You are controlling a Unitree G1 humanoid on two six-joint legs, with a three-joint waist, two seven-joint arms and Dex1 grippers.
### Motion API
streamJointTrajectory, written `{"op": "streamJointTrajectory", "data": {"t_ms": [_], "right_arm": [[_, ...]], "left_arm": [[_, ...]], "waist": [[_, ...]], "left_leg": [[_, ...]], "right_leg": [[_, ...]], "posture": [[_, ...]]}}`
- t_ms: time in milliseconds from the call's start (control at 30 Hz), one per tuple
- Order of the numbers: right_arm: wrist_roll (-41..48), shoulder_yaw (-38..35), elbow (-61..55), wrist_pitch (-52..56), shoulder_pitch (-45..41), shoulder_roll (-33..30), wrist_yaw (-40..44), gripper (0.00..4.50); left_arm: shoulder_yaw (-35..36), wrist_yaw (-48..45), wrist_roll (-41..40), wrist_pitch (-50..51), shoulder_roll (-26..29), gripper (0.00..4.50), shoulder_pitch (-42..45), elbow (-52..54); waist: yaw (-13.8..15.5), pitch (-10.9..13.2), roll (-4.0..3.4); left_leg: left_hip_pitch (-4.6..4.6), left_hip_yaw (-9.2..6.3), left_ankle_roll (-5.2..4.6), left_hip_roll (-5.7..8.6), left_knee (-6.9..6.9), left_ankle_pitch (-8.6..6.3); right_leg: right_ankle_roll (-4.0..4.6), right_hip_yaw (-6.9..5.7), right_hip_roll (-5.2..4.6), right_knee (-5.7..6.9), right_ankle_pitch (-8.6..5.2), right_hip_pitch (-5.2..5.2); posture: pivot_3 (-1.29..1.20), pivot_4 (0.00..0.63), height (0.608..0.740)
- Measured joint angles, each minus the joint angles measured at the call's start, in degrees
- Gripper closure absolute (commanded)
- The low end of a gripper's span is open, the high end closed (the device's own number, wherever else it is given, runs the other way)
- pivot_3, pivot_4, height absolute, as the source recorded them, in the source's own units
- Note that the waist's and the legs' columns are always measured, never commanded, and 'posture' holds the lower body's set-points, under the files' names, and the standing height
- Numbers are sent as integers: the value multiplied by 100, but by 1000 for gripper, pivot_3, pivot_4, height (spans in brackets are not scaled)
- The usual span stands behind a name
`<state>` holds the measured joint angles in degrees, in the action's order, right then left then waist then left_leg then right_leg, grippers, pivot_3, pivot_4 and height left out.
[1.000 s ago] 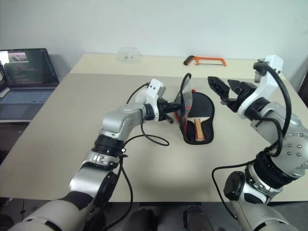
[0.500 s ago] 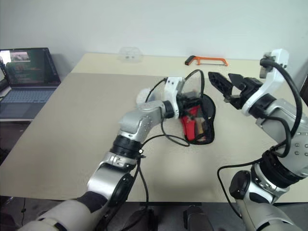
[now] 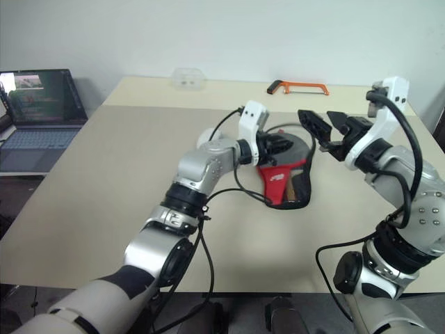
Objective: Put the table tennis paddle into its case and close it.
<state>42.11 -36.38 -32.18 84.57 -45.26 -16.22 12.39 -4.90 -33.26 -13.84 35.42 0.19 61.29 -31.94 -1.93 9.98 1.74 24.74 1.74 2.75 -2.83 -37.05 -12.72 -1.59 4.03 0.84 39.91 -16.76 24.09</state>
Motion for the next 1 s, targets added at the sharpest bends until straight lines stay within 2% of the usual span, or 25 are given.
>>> {"op": "streamJointTrajectory", "data": {"t_ms": [67,133,300,367,467,567,633,733,833,1000], "right_arm": [[12,18,11,-39,15,-11,0,0],[16,60,51,-51,28,-31,0,0],[23,195,163,-153,80,-93,-2,0],[65,207,210,-160,103,-146,3,0],[76,202,422,-166,240,-394,11,0],[-63,97,930,-163,320,-566,-122,0],[-269,-51,1383,-164,376,-607,-314,0],[-291,-90,1560,-164,390,-565,-383,0],[-231,134,1552,-160,258,-410,-368,0],[-268,739,1574,-127,231,-217,-410,0]], "left_arm": [[-118,40,104,48,43,1340,-98,6],[-179,116,204,44,88,762,-113,6],[-40,180,213,-98,122,762,-114,110],[165,-57,-103,-49,200,762,-123,390],[329,-780,-579,172,736,762,-175,1175],[368,-1459,-874,411,1507,762,-337,1743],[349,-1887,-896,478,2251,762,-516,1901],[472,-1959,-812,516,2784,762,-622,1830],[485,-1794,-618,421,2958,762,-666,1768],[491,-1277,-388,429,2927,762,-899,1572]], "waist": [[1,0,0],[1,0,0],[7,0,0],[0,0,0],[-15,0,-1],[-43,-2,-4],[-83,-2,-4],[-82,0,-7],[-77,0,-7],[-72,0,-7]], "left_leg": [[0,0,1,0,-1,0],[0,0,0,0,-1,0],[1,1,0,0,0,0],[2,2,0,0,0,0],[0,3,2,-2,3,1],[-7,5,7,-3,2,5],[-11,4,8,-3,2,7],[-9,1,7,-3,1,7],[-7,-1,7,-2,0,7],[0,-2,6,-3,-1,7]], "right_leg": [[0,0,0,1,0,0],[0,0,0,1,0,0],[0,0,-1,-2,0,0],[0,1,-1,-2,0,1],[0,1,0,-1,0,1],[0,4,0,2,0,-1],[0,6,-1,8,0,-1],[1,2,-1,8,0,-1],[0,1,-3,5,0,-3],[1,-3,-4,4,0,-1]], "posture": [[0,150,740],[0,150,740],[0,150,740],[0,150,740],[0,150,740],[0,150,740],[0,150,740],[0,150,740],[0,150,740],[0,150,740]]}}
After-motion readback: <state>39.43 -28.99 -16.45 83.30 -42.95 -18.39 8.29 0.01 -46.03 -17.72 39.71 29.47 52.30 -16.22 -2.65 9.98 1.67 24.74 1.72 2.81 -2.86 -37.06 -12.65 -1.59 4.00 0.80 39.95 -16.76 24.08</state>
